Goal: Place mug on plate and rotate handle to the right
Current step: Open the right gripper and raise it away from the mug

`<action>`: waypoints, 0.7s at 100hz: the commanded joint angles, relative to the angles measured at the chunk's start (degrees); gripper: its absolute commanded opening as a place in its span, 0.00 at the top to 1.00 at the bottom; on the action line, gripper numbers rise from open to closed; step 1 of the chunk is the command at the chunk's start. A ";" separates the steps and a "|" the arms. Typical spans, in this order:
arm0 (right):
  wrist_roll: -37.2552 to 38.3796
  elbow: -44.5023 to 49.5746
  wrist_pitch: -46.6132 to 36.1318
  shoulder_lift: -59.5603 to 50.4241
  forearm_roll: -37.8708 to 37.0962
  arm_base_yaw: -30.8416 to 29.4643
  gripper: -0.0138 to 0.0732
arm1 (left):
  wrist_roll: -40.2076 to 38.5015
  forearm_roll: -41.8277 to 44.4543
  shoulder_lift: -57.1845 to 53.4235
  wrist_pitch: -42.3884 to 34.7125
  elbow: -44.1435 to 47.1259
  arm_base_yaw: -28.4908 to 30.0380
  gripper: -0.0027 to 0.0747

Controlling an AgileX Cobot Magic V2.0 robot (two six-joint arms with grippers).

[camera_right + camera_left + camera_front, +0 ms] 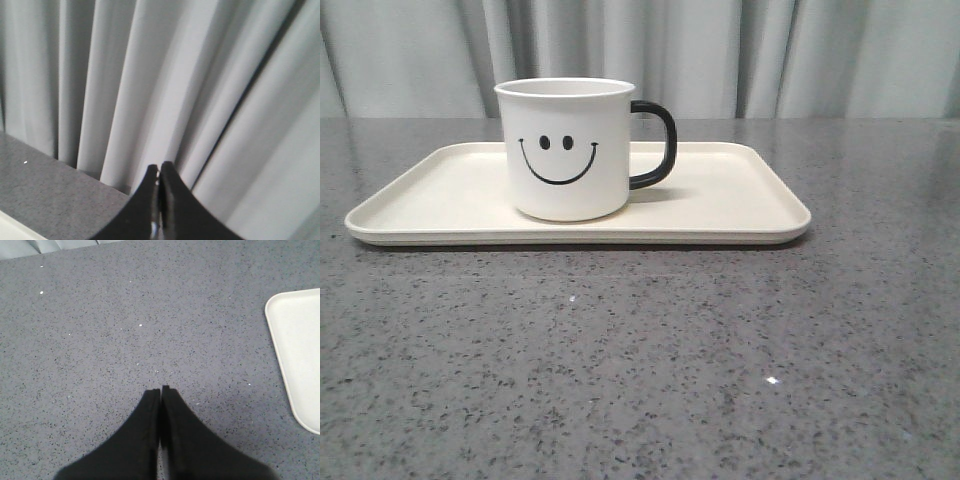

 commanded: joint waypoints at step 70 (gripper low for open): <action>-1.29 52.94 -30.73 -34.52 -2.44 -2.09 0.91 | -0.53 -1.42 -0.35 -6.48 -1.33 0.13 0.99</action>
